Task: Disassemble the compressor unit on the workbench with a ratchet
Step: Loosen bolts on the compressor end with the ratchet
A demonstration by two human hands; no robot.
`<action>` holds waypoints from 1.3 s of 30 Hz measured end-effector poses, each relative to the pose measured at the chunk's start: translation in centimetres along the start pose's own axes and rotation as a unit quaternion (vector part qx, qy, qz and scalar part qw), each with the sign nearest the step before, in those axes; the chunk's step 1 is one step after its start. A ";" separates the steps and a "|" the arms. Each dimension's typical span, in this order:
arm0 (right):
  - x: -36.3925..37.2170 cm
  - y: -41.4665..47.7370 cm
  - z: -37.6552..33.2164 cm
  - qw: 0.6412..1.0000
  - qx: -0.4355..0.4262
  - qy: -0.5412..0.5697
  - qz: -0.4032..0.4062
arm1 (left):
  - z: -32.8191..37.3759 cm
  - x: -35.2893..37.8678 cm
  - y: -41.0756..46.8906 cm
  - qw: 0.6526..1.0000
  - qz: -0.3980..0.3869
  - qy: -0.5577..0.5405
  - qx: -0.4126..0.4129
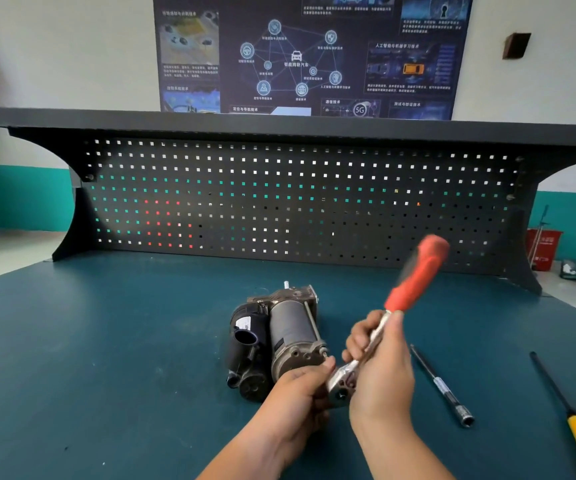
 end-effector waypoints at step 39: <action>-1.4 1.1 0.9 0.982 0.083 0.155 0.066 | -0.3 0.3 -0.1 0.999 -0.022 0.015 -0.030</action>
Point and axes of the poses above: each hand's wrist, its own y-axis towards the middle knuckle, its own x-axis out of the palm, z = x × y, the point moved 6 cm from there along y, towards the middle knuckle, and after that the axes turned 7 degrees about -y, right-handed, at the moved point
